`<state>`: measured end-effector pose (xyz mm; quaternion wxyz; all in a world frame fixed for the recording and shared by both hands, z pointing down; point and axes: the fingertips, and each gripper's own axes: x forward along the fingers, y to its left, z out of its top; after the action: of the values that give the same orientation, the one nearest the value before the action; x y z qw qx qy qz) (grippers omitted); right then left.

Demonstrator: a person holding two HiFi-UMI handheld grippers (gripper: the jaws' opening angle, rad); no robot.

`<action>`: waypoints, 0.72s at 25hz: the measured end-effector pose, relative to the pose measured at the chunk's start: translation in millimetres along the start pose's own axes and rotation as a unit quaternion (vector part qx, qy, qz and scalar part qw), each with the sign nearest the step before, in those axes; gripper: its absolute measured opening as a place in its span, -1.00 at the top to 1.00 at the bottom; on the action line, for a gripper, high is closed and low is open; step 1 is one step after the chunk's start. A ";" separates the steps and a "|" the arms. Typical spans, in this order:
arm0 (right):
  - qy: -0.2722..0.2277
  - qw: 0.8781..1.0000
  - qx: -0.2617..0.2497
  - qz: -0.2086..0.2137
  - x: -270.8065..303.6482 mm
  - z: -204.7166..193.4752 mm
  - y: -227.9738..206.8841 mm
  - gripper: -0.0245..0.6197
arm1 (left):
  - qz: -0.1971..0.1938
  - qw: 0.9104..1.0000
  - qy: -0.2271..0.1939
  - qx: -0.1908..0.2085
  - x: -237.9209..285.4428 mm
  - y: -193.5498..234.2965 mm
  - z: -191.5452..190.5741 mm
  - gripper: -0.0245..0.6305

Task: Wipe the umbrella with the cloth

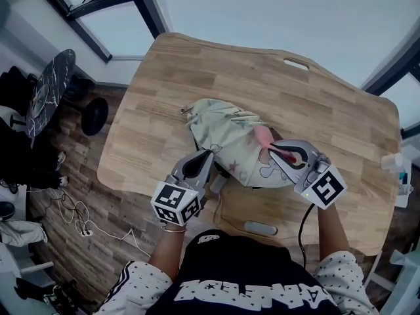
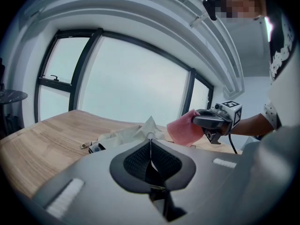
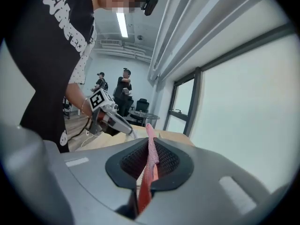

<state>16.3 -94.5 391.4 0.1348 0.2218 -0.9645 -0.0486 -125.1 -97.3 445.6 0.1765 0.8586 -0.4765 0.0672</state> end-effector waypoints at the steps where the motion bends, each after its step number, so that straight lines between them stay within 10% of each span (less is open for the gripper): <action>1: 0.006 1.000 -0.003 -0.005 -0.9 -4.2 -5.6 0.84 | -0.001 1.000 0.000 0.001 -0.4 -1.4 0.7 0.91; 18: 0.053 0.996 0.015 0.073 -14.7 -73.3 25.7 0.84 | 0.006 1.000 -0.009 0.000 -2.0 -13.4 6.8 0.91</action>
<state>39.0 -67.5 462.1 0.1854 0.1555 -0.9702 -0.0119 -115.2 -91.7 435.5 0.1714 0.8562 -0.4836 0.0603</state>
